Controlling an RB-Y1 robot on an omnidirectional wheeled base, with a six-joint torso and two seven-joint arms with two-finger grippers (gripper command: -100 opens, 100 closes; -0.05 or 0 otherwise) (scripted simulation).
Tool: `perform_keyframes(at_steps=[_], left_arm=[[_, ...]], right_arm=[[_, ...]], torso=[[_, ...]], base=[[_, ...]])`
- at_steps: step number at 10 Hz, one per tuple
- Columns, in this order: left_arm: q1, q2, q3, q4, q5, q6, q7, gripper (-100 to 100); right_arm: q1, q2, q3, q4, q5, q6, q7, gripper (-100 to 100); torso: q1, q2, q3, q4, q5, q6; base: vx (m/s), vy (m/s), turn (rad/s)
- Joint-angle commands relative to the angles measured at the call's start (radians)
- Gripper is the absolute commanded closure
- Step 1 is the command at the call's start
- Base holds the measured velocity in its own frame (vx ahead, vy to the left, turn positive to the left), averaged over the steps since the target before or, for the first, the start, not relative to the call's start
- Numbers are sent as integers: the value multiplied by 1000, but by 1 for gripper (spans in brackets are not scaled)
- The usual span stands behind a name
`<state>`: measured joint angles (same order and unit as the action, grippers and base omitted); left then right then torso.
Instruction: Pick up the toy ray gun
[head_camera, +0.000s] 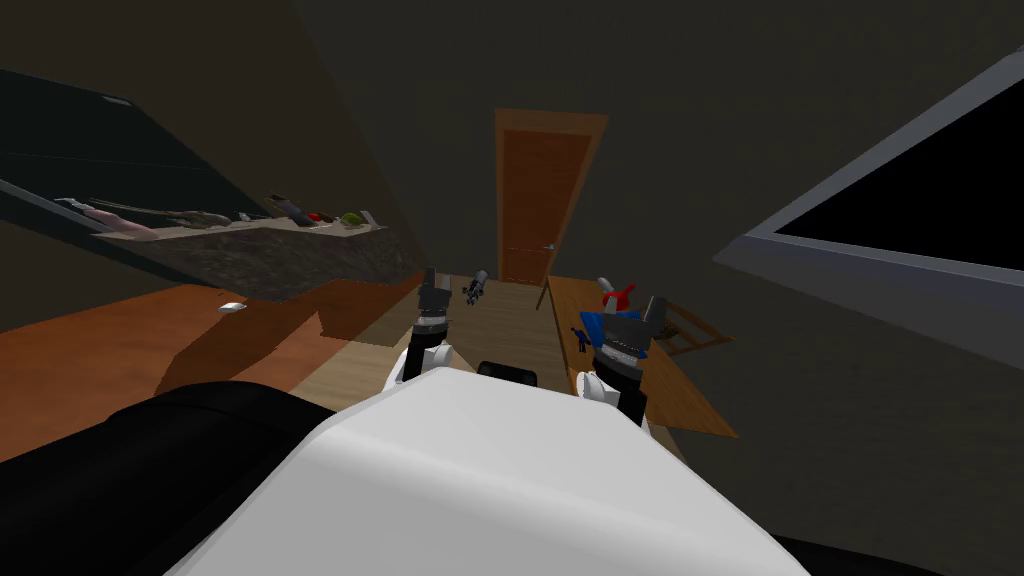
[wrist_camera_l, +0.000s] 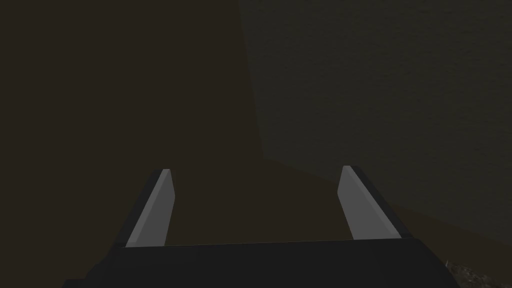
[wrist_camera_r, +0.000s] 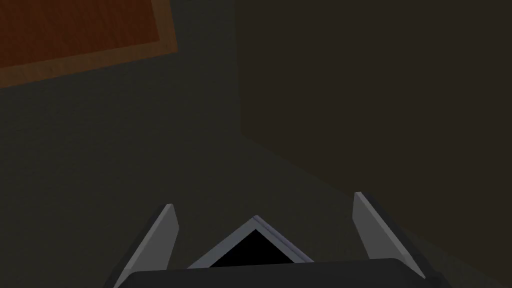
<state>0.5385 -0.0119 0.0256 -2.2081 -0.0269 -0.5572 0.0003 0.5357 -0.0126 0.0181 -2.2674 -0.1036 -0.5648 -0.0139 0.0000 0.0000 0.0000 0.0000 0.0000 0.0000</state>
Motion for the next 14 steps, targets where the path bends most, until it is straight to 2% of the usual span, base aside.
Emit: perform_keyframes(at_steps=[1, 6, 8, 9, 11, 12, 14], left_arm=[[0, 0, 0, 0, 0, 0, 0, 0], [0, 0, 0, 0, 0, 0, 0, 0], [0, 0, 0, 0, 0, 0, 0, 0], [0, 0, 0, 0, 0, 0, 0, 0], [0, 0, 0, 0, 0, 0, 0, 0], [0, 0, 0, 0, 0, 0, 0, 0], [0, 0, 0, 0, 0, 0, 0, 0]], right_arm=[[0, -40, 6, 36, 8, 2, -3, -100], [-5, -139, 28, 160, 35, 18, -6, -100], [-10, -186, 41, 231, 51, 31, -6, -100], [-10, -186, 41, 245, 51, 31, -6, -100], [-18, -236, 57, 316, 69, 46, -4, -100], [-18, -236, 57, 333, 69, 46, -4, -100], [-27, -289, 74, 407, 88, 63, 0, -100]], torso=[[0, 0, 0, 0, 0, 0], [-1, 6, 3, 1, 0, 0], [-2, 6, 3, 1, 0, 0], [-2, 5, 3, 1, 0, 0], [-2, 3, 2, 1, 0, 0], [-1, 3, 2, 1, 0, 0], [-1, 2, 1, 1, 0, 0]], base=[[-54, -10, 100], [-94, -14, 93], [-82, -19, 118], [-48, -13, 34], [-43, -8, 117], [-38, -6, 47], [-45, -10, 125]])
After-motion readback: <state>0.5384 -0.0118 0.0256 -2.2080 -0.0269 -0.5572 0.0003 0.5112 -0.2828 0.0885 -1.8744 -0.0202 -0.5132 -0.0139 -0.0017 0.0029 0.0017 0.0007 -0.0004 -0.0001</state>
